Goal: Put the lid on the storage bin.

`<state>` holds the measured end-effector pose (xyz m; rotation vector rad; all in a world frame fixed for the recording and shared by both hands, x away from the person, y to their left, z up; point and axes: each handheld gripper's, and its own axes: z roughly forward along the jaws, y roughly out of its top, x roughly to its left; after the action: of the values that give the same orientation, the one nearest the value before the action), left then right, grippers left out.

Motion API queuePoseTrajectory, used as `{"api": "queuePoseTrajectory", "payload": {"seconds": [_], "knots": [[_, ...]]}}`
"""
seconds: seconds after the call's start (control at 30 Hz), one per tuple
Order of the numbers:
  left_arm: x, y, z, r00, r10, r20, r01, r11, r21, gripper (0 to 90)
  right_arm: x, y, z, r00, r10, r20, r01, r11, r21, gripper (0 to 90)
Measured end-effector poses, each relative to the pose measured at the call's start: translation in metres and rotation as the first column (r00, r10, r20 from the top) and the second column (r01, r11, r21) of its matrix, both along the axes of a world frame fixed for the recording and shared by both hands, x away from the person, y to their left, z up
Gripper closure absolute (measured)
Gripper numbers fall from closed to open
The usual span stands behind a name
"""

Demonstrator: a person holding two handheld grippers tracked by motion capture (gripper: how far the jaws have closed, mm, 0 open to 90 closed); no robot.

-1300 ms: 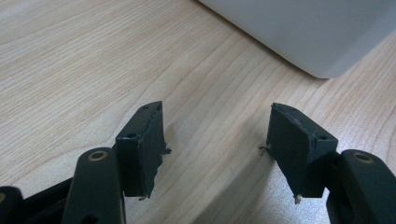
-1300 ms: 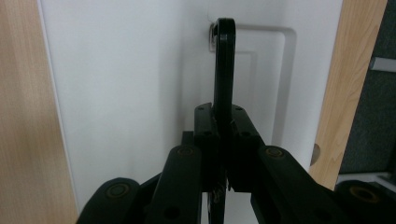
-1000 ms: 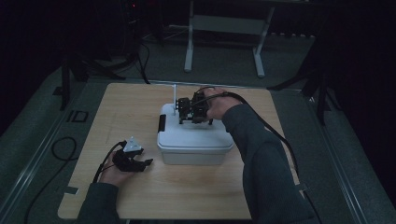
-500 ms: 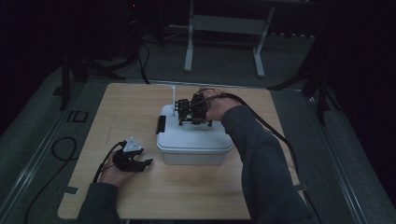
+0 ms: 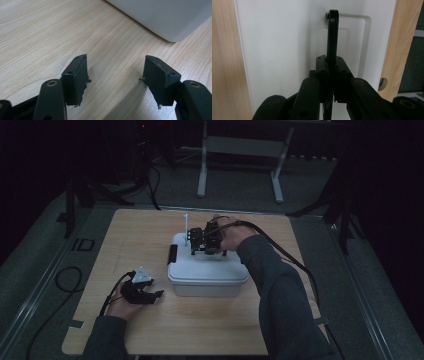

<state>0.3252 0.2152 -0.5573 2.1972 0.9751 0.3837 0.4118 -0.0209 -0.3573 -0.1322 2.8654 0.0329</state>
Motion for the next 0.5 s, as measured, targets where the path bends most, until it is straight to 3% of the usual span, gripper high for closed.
{"api": "queuePoseTrajectory", "payload": {"seconds": [0.1,0.23,0.43,0.5], "knots": [[0.0,0.0,0.0,1.0,0.0,0.0,0.0,1.0,0.0,36.7,-0.0003,-0.0001,-0.0004,1.0,-0.001,0.002,0.001,1.0,0.002,83.5],[0.0,-0.0001,0.0,1.0,0.001,0.0,-0.001,1.0,-0.001,36.7,-0.001,-0.0013,-0.0014,0.9999,-0.005,-0.01,0.005,0.9991,0.042,77.5],[0.0001,-0.0001,0.0,1.0,0.001,0.001,-0.001,1.0,0.0,36.6,-0.0037,-0.0025,-0.0023,1.0,-0.002,-0.008,0.003,0.999,0.044,67.0],[0.0002,0.0,0.0,1.0,0.0,0.001,0.0,1.0,0.001,36.6,-0.0042,-0.0045,0.0014,0.9999,-0.005,-0.015,0.006,0.9979,0.064,59.0]]}}
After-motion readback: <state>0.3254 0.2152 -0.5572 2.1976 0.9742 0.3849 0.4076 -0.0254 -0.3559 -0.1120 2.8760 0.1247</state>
